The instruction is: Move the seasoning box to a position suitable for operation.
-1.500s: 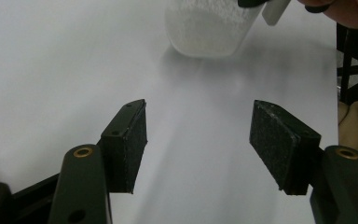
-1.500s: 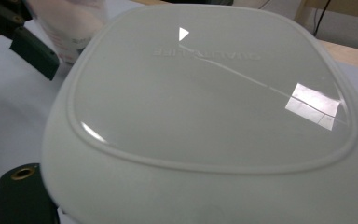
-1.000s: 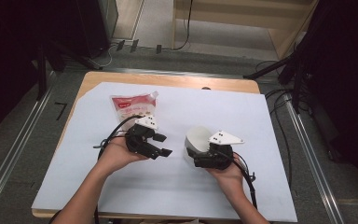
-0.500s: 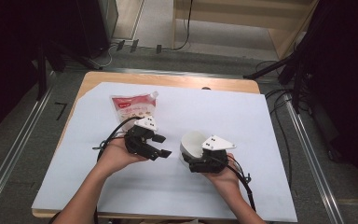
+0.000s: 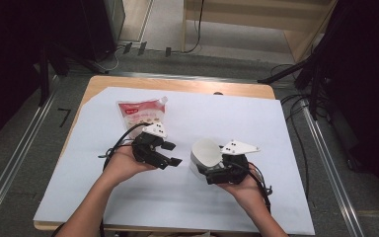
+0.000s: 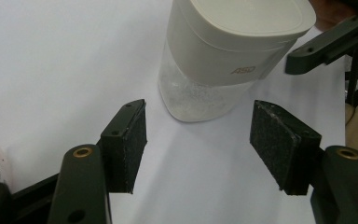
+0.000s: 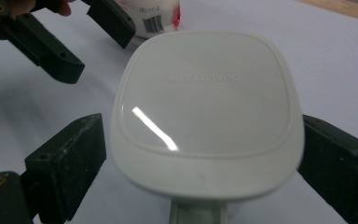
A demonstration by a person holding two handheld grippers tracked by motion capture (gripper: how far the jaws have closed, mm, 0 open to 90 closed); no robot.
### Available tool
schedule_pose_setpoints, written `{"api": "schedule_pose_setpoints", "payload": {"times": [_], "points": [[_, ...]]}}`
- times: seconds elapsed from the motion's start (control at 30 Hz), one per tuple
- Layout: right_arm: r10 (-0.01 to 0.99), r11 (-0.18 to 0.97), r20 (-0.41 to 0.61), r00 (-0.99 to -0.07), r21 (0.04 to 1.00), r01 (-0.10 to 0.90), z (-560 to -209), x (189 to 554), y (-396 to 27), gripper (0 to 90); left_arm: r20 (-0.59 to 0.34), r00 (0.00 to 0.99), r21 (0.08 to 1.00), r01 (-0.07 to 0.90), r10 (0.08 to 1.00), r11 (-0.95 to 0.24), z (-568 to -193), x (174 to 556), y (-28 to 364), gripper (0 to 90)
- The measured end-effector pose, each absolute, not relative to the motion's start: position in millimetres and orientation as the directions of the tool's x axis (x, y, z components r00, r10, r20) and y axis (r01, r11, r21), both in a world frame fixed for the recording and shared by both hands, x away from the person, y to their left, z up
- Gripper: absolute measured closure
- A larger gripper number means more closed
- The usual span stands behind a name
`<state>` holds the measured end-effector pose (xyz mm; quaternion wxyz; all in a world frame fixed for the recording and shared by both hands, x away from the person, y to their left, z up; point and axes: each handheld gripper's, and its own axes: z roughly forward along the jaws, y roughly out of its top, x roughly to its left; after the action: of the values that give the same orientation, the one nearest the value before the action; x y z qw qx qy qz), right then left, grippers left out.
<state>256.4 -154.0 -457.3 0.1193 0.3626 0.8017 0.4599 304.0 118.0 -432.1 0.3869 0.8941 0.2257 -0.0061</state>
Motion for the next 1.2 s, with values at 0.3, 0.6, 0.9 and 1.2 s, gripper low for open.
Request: {"api": "schedule_pose_setpoints", "payload": {"times": [0.3,0.6,0.9,1.2], "points": [[0.68,0.314,0.155,-0.716,0.821,0.476,-445.1,239.2,-180.8,6.9,-0.185,0.896,0.698,0.409,0.404,-0.588,-432.7,305.2,114.3,37.7],[0.711,0.25,0.185,-0.679,0.836,0.489,-434.3,228.6,-211.3,21.9,-0.206,0.897,0.701,0.414,0.391,-0.581,-433.2,309.1,110.3,40.9],[0.717,0.221,0.198,-0.668,0.845,0.488,-435.1,223.7,-225.3,50.5,-0.291,0.878,0.668,0.471,0.38,-0.576,-434.9,313.1,104.8,57.1],[0.703,0.249,0.181,-0.688,0.843,0.477,-444.2,213.9,-223.7,77.5,-0.28,0.911,0.68,0.41,0.301,-0.608,-438.7,309.6,101.3,89.5]]}}
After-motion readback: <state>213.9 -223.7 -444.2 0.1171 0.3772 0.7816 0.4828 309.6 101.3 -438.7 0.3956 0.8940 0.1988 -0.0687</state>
